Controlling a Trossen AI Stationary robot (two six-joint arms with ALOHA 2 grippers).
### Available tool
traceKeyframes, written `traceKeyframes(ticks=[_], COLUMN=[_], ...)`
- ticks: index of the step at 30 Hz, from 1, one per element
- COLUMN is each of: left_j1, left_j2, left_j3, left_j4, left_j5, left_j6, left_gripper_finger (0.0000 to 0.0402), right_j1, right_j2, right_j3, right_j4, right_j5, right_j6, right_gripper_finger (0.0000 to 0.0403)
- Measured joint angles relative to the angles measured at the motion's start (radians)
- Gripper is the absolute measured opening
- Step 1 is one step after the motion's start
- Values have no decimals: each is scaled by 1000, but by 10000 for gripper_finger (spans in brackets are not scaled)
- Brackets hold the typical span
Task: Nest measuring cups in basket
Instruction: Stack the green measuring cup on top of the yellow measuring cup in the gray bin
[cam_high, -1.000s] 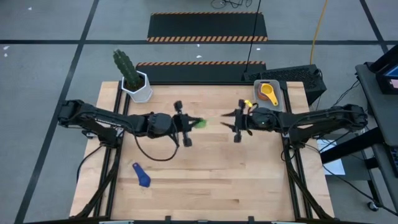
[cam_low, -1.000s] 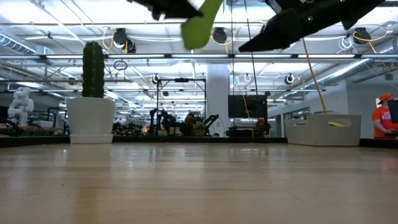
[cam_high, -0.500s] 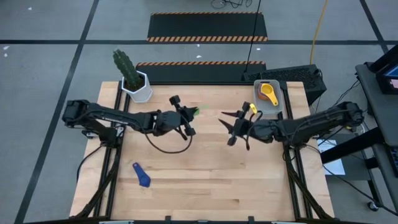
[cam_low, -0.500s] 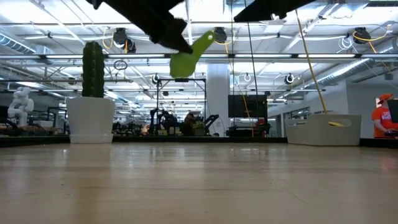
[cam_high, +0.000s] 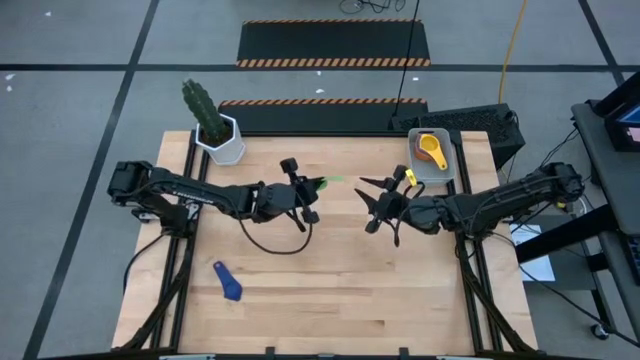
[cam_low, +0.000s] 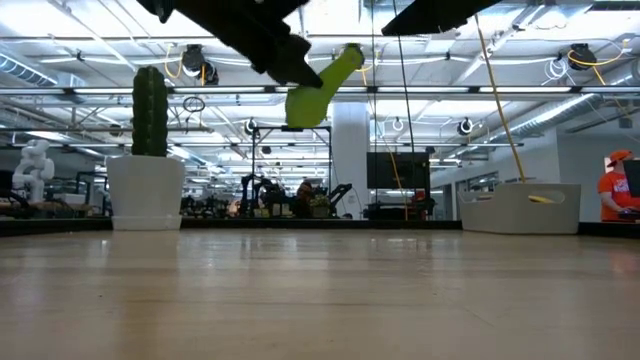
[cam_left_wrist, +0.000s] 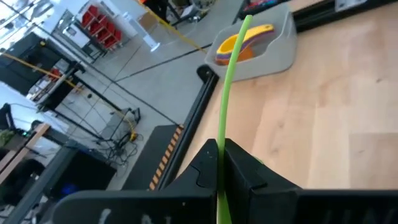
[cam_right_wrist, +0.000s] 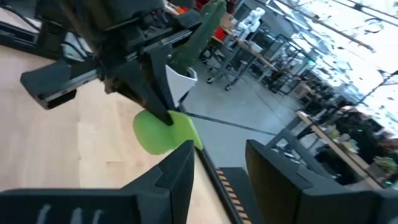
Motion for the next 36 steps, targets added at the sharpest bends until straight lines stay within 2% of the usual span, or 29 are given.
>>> traceKeyframes(ticks=[4,12,21,25,30,36], left_j1=[20,13,12,13,13,13], left_j2=[15,47,56,56,56,55], left_j3=[1,-1,0,0,0,0], left_j4=[0,7,6,-2,-5,-4], left_j5=[-1,23,38,39,94,99], left_j6=[-4,31,67,77,84,83], left_gripper_finger=[9,8,9,8,8,7], right_j1=[-3,-41,-81,-89,-93,-93], right_j2=[37,184,226,227,226,226], right_j3=[0,0,0,0,0,0], right_j4=[24,153,147,135,125,116], right_j5=[45,45,16,-58,-65,-90], right_j6=[-49,-143,-188,-184,-165,-155], right_gripper_finger=[139,139,133,116,85,32])
